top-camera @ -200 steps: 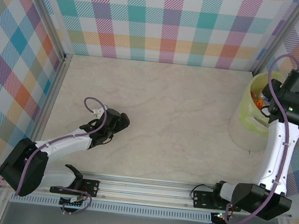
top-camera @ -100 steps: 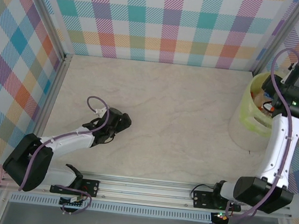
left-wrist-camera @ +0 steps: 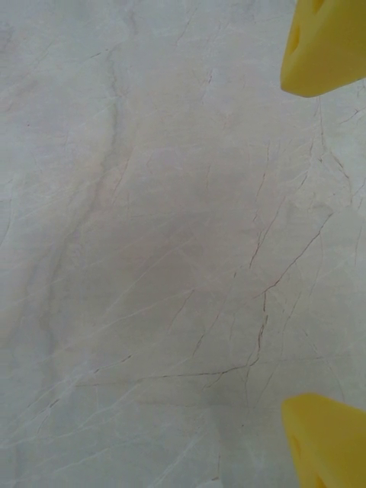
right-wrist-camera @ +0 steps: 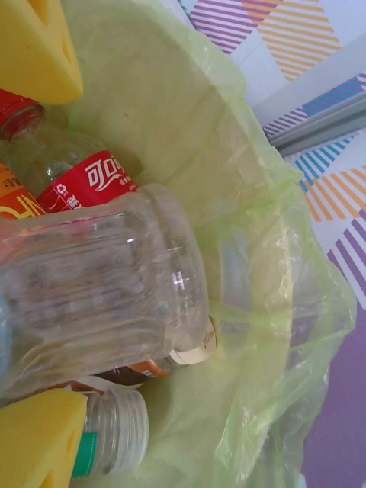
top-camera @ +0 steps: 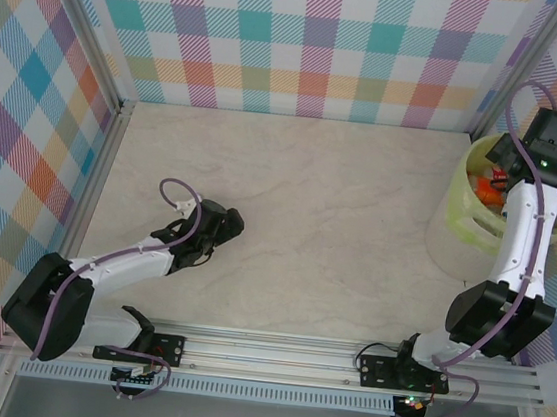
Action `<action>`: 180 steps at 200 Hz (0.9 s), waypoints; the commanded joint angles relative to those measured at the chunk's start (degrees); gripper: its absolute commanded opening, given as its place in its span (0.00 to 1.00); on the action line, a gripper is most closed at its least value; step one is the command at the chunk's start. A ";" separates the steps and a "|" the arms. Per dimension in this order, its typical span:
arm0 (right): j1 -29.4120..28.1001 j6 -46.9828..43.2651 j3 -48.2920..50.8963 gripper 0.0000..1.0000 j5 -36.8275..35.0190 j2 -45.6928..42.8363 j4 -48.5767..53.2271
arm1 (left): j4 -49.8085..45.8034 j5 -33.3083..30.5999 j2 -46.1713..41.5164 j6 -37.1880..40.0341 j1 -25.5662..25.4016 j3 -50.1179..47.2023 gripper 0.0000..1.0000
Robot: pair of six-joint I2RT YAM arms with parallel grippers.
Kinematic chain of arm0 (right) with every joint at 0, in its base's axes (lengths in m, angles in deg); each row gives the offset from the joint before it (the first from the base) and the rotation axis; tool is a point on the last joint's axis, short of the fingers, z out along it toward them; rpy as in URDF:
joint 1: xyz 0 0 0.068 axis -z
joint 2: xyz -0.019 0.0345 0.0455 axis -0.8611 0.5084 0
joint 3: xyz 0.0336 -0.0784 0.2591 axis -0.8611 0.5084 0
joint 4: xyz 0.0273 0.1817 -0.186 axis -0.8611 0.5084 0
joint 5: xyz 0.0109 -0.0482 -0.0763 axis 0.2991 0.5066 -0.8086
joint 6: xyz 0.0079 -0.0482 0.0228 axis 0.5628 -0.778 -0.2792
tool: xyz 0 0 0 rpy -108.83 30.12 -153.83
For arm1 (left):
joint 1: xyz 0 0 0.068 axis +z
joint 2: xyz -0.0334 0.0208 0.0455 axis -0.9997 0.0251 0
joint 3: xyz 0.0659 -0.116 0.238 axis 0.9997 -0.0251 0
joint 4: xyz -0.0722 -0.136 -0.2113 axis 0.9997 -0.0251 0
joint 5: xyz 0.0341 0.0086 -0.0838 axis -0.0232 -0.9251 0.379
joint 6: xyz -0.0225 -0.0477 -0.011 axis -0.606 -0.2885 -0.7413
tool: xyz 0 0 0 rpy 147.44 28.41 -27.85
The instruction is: Put the plastic bottles in the bin
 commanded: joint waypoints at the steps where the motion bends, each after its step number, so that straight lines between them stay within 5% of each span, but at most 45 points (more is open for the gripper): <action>1: 0.15 -0.36 -1.88 0.98 -2.11 -2.73 0.55 | -1.90 -2.83 -2.17 1.95 0.97 1.32 1.00; 45: -2.93 -3.60 -0.15 1.00 2.55 -11.69 -0.63 | -3.26 -4.71 -5.48 4.89 2.88 1.43 1.00; 95: -5.84 -5.18 13.02 1.00 36.90 -22.29 -13.41 | -3.92 -6.60 -9.65 10.63 7.81 2.49 1.00; 115: -9.47 -7.62 18.28 1.00 44.65 -23.28 -17.73 | -4.79 -8.11 -11.36 15.76 10.18 4.00 1.00; 147: -21.05 -15.83 26.80 1.00 45.38 -23.05 -22.18 | -9.36 -21.84 -14.03 24.41 13.48 6.90 1.00; 180: -25.62 -8.79 44.04 1.00 39.57 -21.90 -42.49 | -8.02 -34.04 -15.66 28.38 16.23 4.06 1.00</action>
